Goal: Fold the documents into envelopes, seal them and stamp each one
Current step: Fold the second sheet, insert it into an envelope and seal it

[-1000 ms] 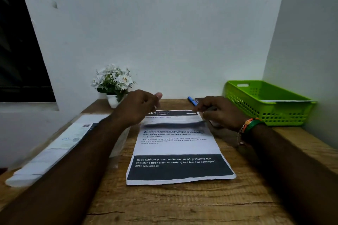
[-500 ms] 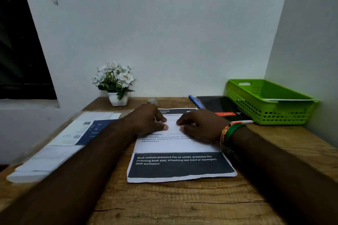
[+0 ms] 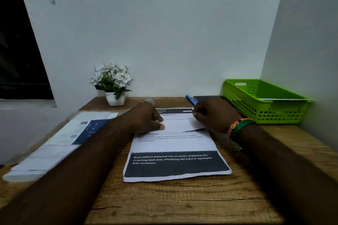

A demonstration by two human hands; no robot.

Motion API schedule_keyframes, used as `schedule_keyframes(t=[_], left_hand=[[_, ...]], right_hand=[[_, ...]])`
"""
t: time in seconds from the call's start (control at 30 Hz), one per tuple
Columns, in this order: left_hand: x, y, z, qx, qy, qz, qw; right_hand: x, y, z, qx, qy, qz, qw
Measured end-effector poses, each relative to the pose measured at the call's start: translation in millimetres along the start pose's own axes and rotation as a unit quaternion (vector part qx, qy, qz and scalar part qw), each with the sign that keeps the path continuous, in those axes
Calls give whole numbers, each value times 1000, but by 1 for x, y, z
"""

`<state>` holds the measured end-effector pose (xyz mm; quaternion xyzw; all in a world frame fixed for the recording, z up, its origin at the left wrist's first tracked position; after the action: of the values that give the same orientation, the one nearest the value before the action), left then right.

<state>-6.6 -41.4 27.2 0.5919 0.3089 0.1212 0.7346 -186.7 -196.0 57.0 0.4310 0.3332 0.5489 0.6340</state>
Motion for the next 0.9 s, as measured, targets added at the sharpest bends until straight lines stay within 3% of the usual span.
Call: schedule_keyframes(t=[0.2,0.4,0.73,0.83,0.9], left_hand=[[-17,0,-9,-16,-26,10,999],[-52,-22,-21,9,-89,38,995],[5,20,-17,8,69,65,995],[14,32,-19,-71,126,149,978],[9,30,-17,-125,119,165,971]], right_hand=[[16,-18,6,79,40,13,996],[20,-15,5,71,28,4,997],[15,-16,3,71,11,26,997],[14,-17,3,69,7,36,997],[14,-16,3,68,4,41,997]])
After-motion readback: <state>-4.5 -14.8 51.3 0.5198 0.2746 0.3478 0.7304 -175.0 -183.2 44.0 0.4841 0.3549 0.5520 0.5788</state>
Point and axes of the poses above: each hand's wrist, its own z-axis towards the middle knuckle, its own y-axis out of the back of the hand, x = y × z, the point moved 5 cm from there along z, towards the middle knuckle, and after that the axes turned 10 degrees about y, right-handed, at the moved point
